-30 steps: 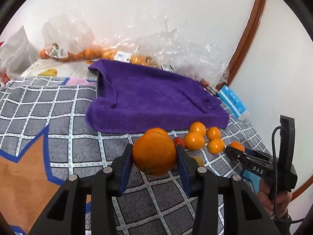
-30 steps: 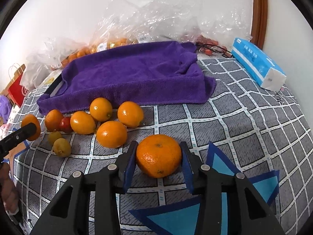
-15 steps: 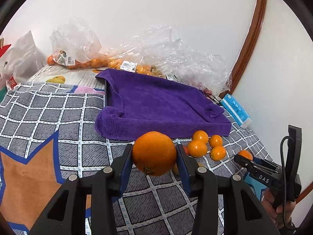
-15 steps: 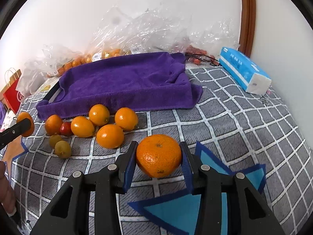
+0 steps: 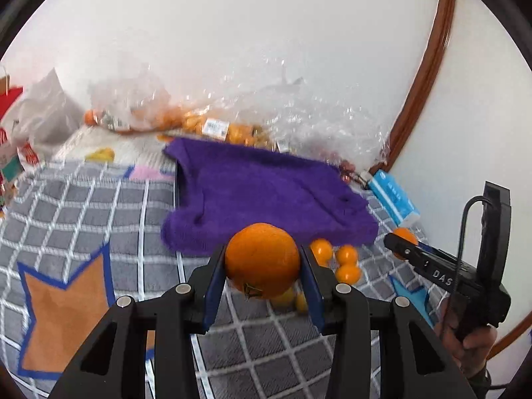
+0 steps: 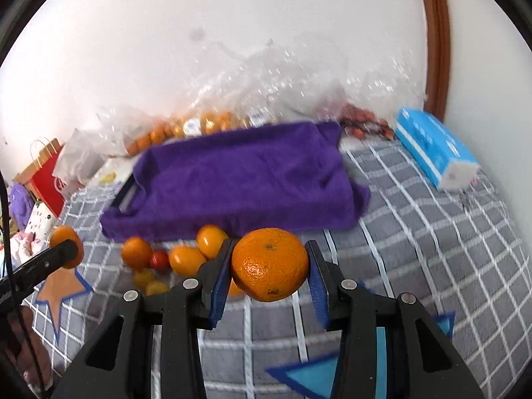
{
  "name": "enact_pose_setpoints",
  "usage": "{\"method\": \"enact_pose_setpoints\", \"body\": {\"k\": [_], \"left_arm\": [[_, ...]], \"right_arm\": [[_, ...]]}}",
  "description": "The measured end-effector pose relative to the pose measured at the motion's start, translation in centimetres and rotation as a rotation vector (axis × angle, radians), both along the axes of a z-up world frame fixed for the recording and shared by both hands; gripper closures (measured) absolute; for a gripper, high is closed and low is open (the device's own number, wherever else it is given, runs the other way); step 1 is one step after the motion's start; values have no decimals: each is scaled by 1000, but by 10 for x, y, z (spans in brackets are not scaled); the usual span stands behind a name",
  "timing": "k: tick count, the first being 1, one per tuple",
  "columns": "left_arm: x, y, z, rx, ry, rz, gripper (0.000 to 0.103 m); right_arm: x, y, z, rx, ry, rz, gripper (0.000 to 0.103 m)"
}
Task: Organize fruits
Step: 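Lift both held oranges and carry them over the purple towel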
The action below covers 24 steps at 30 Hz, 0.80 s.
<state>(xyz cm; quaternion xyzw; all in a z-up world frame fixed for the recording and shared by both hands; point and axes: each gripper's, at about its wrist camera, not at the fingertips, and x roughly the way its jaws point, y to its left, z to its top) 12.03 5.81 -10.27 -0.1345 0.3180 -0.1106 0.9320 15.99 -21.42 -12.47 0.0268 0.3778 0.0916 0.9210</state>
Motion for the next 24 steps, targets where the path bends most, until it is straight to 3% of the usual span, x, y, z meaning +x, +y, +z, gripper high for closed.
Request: {"method": "enact_pose_setpoints", "body": {"k": [7, 11, 16, 24], "left_arm": [[44, -8, 39, 28, -59, 51, 62], [72, -4, 44, -22, -72, 68, 62], [105, -1, 29, -31, -64, 104, 62], [123, 4, -12, -74, -2, 86, 62]], "right_arm": [[39, 13, 28, 29, -67, 24, 61], [64, 22, 38, 2, -108, 23, 61], [91, 28, 33, -8, -105, 30, 61], [116, 18, -14, 7, -22, 16, 61]]}}
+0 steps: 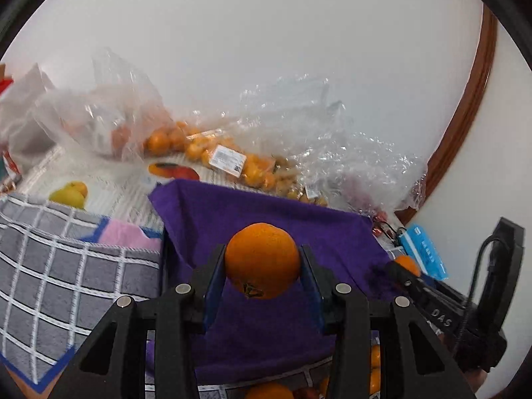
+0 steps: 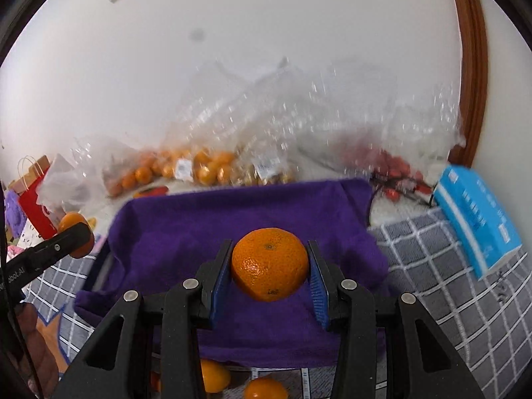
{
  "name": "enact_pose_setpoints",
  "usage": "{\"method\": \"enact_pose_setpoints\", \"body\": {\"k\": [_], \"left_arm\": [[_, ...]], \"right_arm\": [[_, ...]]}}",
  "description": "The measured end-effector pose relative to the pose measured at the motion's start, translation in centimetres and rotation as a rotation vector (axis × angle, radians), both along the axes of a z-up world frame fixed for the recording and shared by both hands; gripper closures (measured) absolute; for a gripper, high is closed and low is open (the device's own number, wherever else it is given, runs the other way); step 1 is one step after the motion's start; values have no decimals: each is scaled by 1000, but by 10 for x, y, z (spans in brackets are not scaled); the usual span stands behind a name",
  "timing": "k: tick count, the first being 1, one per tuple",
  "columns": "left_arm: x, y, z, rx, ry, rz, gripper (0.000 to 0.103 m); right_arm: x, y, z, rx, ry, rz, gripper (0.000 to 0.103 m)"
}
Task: Organize fruits
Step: 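Lift both held oranges and carry them over the purple towel, then lower the orange onto the towel and open the right gripper while the left gripper releases its orange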
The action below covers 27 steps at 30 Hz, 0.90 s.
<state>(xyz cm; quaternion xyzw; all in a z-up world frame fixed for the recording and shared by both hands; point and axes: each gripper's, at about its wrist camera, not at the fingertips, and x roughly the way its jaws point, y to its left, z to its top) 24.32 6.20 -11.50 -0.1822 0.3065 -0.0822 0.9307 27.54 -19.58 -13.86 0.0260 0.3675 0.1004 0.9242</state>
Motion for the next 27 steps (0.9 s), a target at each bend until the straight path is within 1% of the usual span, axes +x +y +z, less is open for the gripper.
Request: {"method": "enact_pose_setpoints", "body": {"k": [1, 5, 9, 12, 15, 18, 21, 25, 27], "left_arm": [[0, -1, -2, -1, -5, 2, 62], [5, -1, -11, 18, 3, 9, 62], [8, 2, -16, 8, 19, 26, 62], [9, 3, -20, 21, 18, 40, 62], [12, -1, -24, 35, 31, 33, 62], [14, -6, -26, 45, 37, 17, 62], [16, -7, -28, 55, 45, 14, 62], [20, -3, -32, 43, 69, 19, 62], [21, -4, -34, 54, 80, 17, 62]], "right_arm": [[2, -1, -2, -3, 12, 1, 61], [-1, -5, -3, -31, -22, -14, 61], [0, -14, -4, -19, -42, -28, 61], [3, -20, -9, -10, -30, -49, 61], [4, -21, -12, -7, -26, -55, 61], [5, -20, -15, -5, -27, -49, 61], [6, -17, -20, -10, -9, -39, 61], [7, -10, -29, -29, 13, -22, 61], [9, -10, -34, -22, 32, -15, 61]]}}
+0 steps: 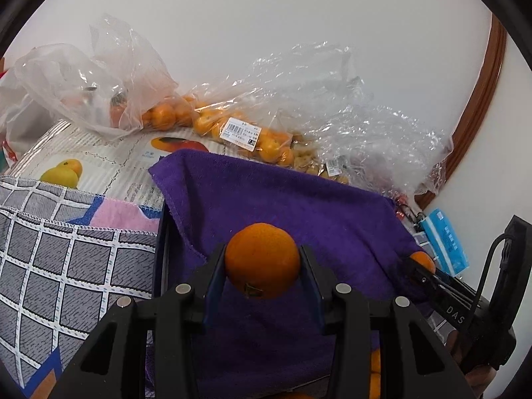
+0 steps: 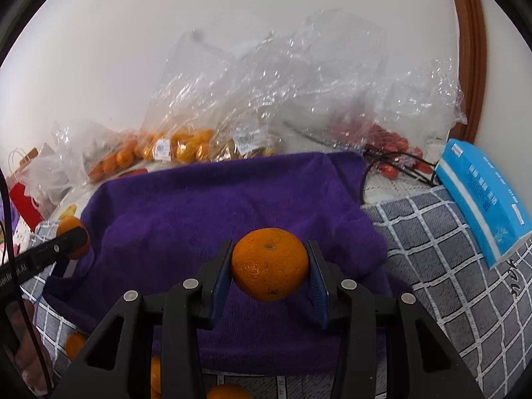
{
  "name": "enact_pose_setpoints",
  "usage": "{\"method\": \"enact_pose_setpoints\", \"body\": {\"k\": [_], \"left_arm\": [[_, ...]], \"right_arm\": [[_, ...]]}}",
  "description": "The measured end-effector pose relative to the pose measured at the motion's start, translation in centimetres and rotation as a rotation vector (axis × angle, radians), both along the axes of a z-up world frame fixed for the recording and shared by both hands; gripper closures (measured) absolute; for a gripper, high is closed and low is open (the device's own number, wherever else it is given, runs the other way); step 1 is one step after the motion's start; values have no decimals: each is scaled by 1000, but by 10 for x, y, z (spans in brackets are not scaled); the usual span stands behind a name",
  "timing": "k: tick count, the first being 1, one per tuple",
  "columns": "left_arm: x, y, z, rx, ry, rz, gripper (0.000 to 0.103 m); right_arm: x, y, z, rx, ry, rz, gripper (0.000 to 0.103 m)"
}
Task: Organize fruits
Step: 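Lower the orange onto the towel and open the right gripper while the left gripper releases its orange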
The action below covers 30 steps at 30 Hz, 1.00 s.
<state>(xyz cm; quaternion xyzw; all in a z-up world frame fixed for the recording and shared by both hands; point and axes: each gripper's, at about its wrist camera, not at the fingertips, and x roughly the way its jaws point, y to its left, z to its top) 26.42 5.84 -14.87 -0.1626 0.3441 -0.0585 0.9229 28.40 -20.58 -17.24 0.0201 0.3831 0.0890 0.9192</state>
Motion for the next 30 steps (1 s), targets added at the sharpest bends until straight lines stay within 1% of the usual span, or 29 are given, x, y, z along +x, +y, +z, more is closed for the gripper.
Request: {"method": "enact_pose_setpoints", "body": {"k": [3, 11, 30], "left_arm": [[3, -2, -5, 6, 30, -7, 62], [7, -4, -8, 30, 69, -7, 62], [12, -8, -13, 81, 91, -10, 62]], "right_arm": [[3, -2, -5, 17, 22, 0, 61], [7, -2, -13, 10, 55, -11, 61], [11, 4, -22, -20, 97, -2, 60]]}}
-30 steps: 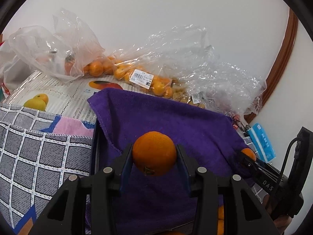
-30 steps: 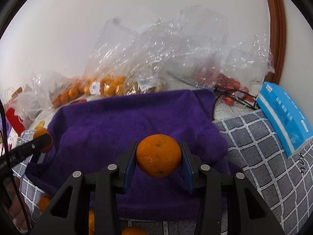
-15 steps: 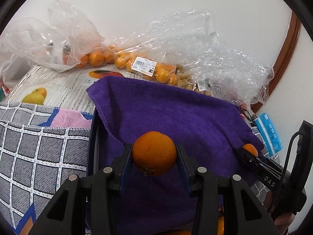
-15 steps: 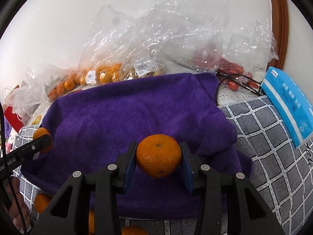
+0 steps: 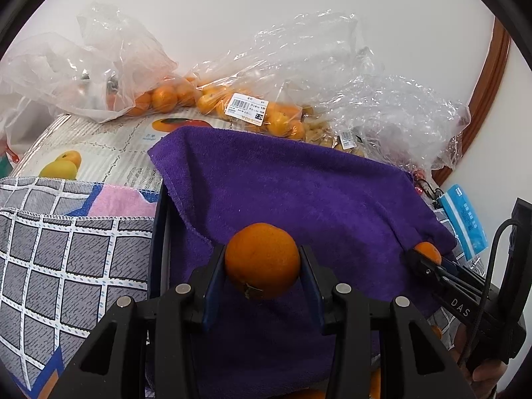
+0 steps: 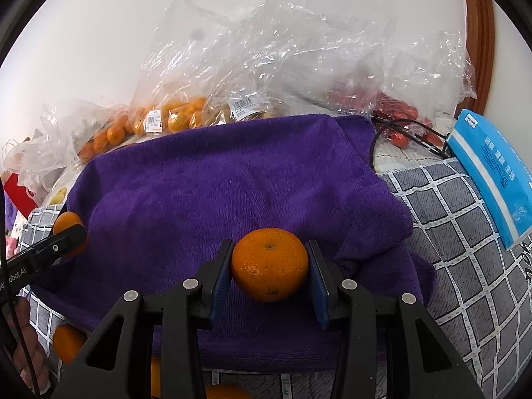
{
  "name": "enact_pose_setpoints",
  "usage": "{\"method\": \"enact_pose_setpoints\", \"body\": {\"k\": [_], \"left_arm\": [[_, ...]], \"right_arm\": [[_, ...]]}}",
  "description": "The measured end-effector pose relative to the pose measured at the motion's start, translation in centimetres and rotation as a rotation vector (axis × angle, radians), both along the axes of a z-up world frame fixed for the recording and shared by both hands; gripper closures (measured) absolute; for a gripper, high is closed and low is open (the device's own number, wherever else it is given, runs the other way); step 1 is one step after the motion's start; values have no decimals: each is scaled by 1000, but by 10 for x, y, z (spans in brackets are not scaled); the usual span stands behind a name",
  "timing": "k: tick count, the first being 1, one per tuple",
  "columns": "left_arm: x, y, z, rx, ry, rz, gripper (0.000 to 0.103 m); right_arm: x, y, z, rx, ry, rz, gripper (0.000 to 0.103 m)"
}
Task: Organize fruits
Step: 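Lower the orange onto the towel and open the right gripper while the left gripper releases its orange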
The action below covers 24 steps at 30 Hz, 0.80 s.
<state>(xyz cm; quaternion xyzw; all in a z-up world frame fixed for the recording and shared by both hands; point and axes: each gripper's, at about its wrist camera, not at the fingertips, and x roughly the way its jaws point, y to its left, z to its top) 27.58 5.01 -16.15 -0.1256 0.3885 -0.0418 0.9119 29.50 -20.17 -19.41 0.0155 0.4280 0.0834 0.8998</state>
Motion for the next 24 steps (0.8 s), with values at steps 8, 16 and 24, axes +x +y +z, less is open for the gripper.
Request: {"method": "enact_pose_setpoints", "body": {"k": [8, 16, 24], "left_arm": [[0, -3, -2, 31, -1, -1, 62], [0, -3, -2, 29, -2, 2, 62], [-1, 2, 1, 15, -9, 16, 59]], "right_arm": [[-4, -2, 5, 9, -32, -7, 60], [-8, -6, 12, 39, -60, -23, 55], [-13, -14, 22, 67, -95, -58, 51]]}}
